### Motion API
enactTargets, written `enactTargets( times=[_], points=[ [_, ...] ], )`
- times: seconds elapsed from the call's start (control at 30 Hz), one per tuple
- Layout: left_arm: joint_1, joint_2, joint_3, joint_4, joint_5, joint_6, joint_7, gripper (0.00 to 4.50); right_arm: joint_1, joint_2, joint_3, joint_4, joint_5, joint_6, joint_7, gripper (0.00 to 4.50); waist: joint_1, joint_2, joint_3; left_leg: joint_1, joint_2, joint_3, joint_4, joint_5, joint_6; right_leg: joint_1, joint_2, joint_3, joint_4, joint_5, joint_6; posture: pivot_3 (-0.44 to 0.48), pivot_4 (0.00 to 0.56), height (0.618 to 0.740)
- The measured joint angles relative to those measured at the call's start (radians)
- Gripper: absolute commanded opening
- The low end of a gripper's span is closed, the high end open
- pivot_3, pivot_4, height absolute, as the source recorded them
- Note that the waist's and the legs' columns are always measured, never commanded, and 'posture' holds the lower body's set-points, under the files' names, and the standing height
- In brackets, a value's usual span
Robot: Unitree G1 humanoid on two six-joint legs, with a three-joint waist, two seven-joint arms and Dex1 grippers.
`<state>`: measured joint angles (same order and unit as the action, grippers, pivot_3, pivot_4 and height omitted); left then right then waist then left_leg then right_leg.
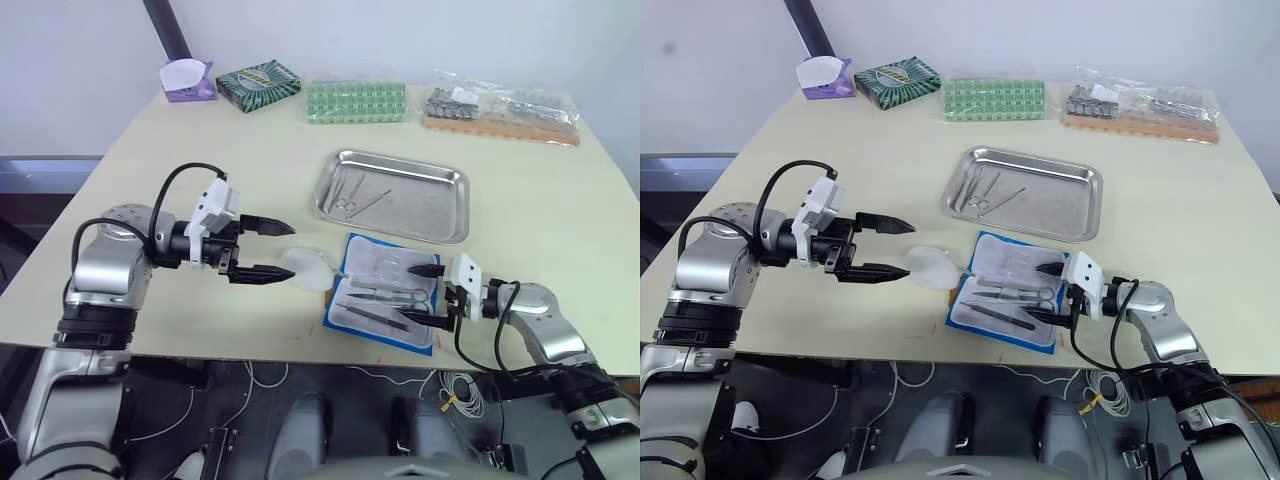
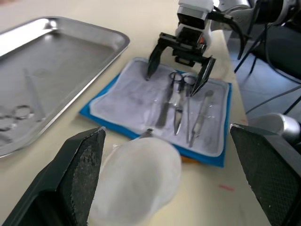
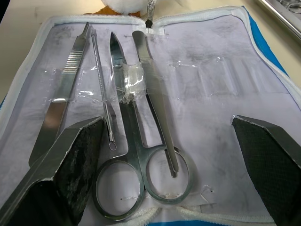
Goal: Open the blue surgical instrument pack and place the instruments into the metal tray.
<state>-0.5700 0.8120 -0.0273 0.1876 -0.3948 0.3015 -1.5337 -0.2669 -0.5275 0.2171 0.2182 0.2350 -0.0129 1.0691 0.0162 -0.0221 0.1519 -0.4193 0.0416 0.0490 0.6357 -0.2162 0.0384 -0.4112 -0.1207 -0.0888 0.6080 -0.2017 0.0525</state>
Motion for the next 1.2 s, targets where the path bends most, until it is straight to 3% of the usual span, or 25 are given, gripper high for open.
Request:
enactTargets(
  times=[0.13, 0.23, 0.3, 0.63, 0.93, 0.97, 1.03, 1.2],
  points=[
    [-0.027, -0.065, -0.076, 0.001, 0.058, -0.040, 0.035, 4.46, 0.006, -0.001, -0.004, -0.011, 0.000, 0.000, 0.001, 4.50, 0.000, -0.002, -0.001, -0.001, 0.000, 0.000, 0.000, 0.000, 0.000, 0.000, 0.000, -0.002, 0.000, 0.000, 0.000, 0.000, 0.150, 0.740],
    [-0.065, -0.091, -0.111, 0.002, 0.058, -0.011, 0.032, 3.74, 0.009, -0.001, -0.004, -0.015, 0.000, 0.001, 0.000, 4.50, 0.000, -0.003, -0.001, -0.001, 0.000, -0.001, 0.000, 0.000, 0.000, 0.000, 0.001, -0.003, 0.000, 0.000, 0.000, 0.000, 0.150, 0.740],
    [-0.113, -0.126, -0.151, 0.012, 0.083, -0.011, 0.035, 2.97, 0.015, -0.001, -0.007, -0.024, 0.001, 0.003, -0.003, 4.50, 0.000, -0.002, -0.001, -0.001, -0.001, -0.001, 0.000, 0.000, 0.000, 0.000, 0.001, -0.003, 0.000, 0.000, 0.000, 0.000, 0.150, 0.740],
    [-0.193, -0.247, -0.308, 0.033, 0.269, -0.018, 0.162, 2.97, 0.024, -0.002, -0.008, -0.042, 0.000, 0.012, -0.017, 4.50, 0.000, -0.003, 0.000, -0.002, -0.003, -0.002, 0.001, 0.002, 0.004, 0.001, 0.004, -0.003, 0.001, 0.000, 0.000, 0.000, 0.150, 0.740],
    [-0.242, -0.302, -0.391, 0.147, 0.347, -0.077, 0.139, 2.97, 0.025, 0.000, -0.007, -0.044, 0.000, 0.013, -0.025, 4.50, -0.001, -0.002, 0.000, -0.002, -0.003, -0.002, 0.001, 0.002, 0.004, 0.001, 0.004, -0.003, 0.001, 0.000, 0.000, 0.000, 0.150, 0.740],
    [-0.244, -0.309, -0.396, 0.158, 0.353, -0.079, 0.135, 2.43, 0.026, 0.000, -0.007, -0.044, 0.000, 0.013, -0.026, 4.50, -0.001, -0.002, 0.000, -0.002, -0.003, -0.002, 0.002, 0.002, 0.004, 0.001, 0.005, -0.003, 0.001, 0.000, 0.000, 0.000, 0.150, 0.740],
    [-0.248, -0.325, -0.405, 0.176, 0.356, -0.085, 0.130, 1.82, 0.026, 0.001, -0.007, -0.044, 0.000, 0.016, -0.028, 4.50, -0.001, -0.003, 0.000, -0.002, -0.003, -0.002, 0.002, 0.002, 0.004, 0.001, 0.005, -0.003, 0.002, 0.000, 0.000, 0.000, 0.150, 0.740],
    [-0.250, -0.343, -0.415, 0.196, 0.380, -0.118, 0.130, 1.82, 0.026, 0.002, -0.007, -0.046, 0.000, 0.020, -0.031, 4.50, -0.001, -0.002, -0.001, -0.002, -0.003, -0.002, 0.003, 0.002, 0.004, 0.001, 0.005, -0.003, 0.002, 0.000, 0.000, 0.000, 0.150, 0.740]
  ],
)
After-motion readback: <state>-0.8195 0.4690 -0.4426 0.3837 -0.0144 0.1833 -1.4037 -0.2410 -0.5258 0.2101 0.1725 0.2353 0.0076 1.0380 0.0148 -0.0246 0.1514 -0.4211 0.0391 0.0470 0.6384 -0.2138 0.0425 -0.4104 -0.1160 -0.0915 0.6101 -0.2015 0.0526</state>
